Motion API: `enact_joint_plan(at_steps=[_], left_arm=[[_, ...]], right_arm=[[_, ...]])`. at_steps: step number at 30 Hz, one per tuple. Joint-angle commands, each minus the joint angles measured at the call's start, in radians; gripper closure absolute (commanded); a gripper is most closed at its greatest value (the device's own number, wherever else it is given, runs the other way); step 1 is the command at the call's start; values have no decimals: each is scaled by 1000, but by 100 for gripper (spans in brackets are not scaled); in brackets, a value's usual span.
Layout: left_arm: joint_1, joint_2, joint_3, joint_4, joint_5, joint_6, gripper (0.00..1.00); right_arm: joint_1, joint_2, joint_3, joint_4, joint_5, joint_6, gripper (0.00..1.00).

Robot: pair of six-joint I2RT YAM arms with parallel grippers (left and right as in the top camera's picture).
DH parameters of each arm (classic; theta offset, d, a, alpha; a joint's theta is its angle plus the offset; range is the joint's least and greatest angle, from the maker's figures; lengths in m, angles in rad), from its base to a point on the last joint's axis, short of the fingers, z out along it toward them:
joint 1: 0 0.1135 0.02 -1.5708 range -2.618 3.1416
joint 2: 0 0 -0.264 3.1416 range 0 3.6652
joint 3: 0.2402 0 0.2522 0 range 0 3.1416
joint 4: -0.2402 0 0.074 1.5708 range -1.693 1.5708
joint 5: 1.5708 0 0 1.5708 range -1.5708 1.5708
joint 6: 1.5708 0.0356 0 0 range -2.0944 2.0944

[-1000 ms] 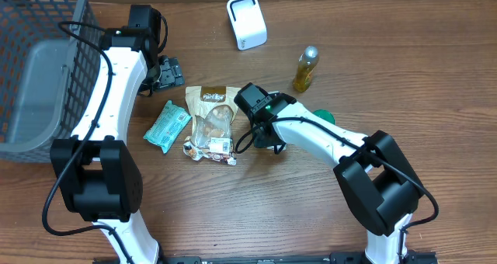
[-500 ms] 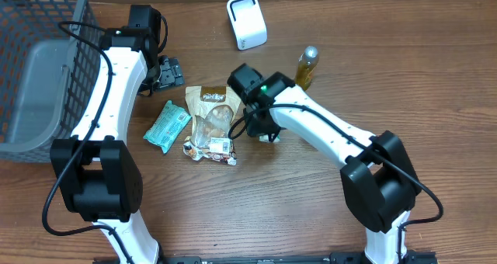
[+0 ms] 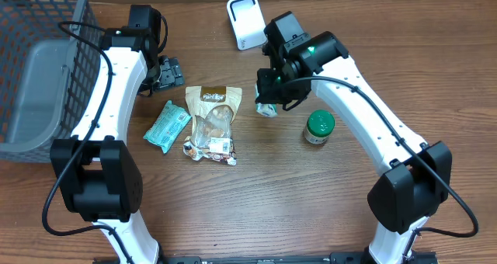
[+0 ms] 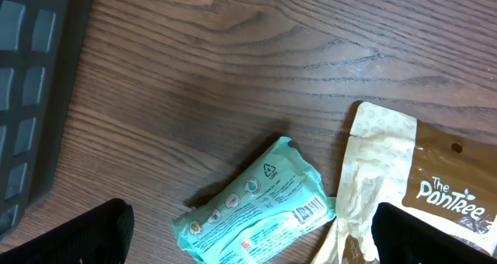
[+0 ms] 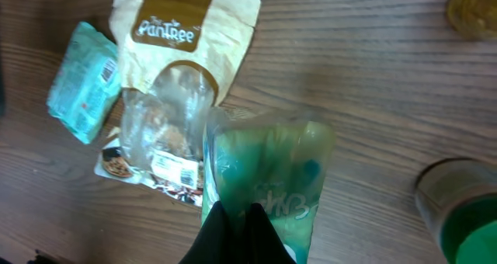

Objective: Scan the item barcode
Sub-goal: 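Lift the tissue pack with the right gripper toward the white scanner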

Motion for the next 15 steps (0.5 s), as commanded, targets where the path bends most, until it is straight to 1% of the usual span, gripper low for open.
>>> enact_joint_plan(at_steps=[1, 9, 15], left_arm=[[-1, 8, 19, -3, -13, 15, 0], [-1, 8, 19, -3, -13, 15, 0], [-1, 8, 19, -3, -13, 15, 0]], right_arm=[[23, -14, -53, 5, 27, -21, 96], [46, -12, -200, 140, 19, -16, 96], [45, -12, -278, 188, 18, -13, 96]])
